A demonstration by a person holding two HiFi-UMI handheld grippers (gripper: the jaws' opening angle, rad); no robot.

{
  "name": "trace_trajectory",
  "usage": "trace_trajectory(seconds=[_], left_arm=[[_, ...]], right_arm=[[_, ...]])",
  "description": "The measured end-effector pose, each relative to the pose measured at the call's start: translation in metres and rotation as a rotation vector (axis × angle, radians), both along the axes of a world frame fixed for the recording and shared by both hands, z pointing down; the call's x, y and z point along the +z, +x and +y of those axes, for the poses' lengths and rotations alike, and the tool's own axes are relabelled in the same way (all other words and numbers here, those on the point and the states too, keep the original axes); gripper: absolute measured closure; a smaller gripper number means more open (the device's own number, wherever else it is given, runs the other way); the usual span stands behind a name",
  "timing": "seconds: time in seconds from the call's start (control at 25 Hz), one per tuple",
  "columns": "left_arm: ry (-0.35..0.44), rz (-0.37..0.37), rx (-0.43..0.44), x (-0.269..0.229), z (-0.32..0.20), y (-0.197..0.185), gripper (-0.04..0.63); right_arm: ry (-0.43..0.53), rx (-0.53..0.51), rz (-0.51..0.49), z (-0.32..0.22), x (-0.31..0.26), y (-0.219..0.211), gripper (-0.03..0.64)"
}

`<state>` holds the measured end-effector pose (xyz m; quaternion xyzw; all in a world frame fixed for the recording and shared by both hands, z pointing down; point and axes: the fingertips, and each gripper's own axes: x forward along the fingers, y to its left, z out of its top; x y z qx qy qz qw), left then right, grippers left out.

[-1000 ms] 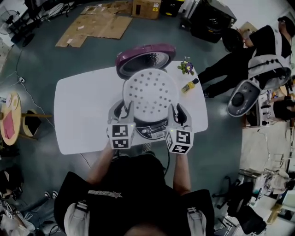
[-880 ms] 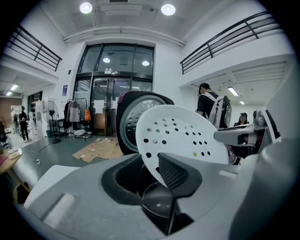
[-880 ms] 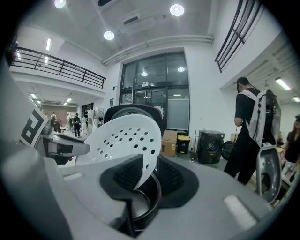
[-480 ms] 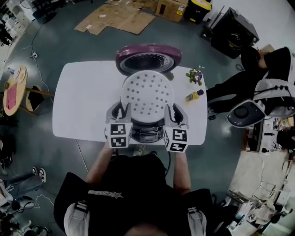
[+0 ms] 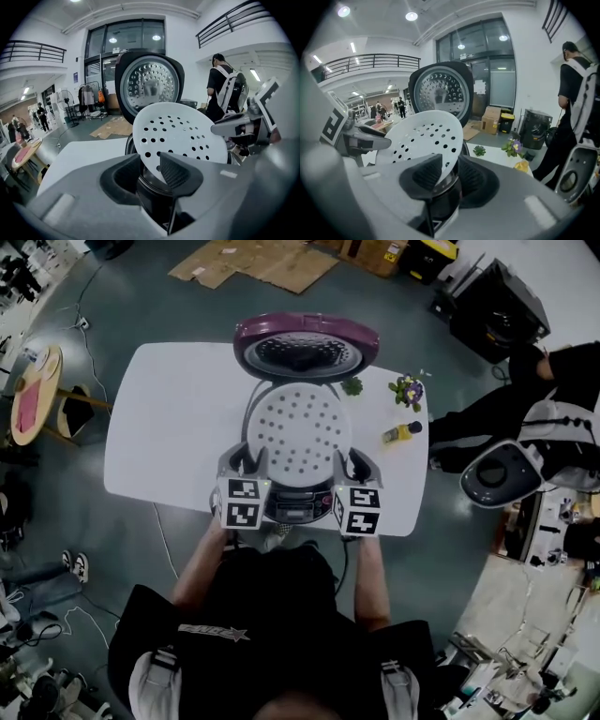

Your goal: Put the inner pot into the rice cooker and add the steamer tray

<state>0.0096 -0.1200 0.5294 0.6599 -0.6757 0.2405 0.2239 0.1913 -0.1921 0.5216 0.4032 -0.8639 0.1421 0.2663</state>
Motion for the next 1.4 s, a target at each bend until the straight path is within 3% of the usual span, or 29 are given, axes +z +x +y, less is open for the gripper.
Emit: trace_trajectory(seconds=[0.36, 0.76, 1.4], left_arm=[[-0.129, -0.011, -0.026, 0.024, -0.001, 0.000, 0.451], [-0.218, 0.009, -0.037, 0.043, -0.007, -0.001, 0.448], [-0.192, -0.009, -0.049, 0.043, -0.012, -0.008, 0.448]], right_arm=[[-0.109, -0.018, 0.050, -0.005, 0.031, -0.003, 0.505], [-0.210, -0.030, 0.099, -0.014, 0.054, -0.004, 0.503], [-0.191, -0.007, 0.112, -0.022, 0.060, -0.004, 0.494]])
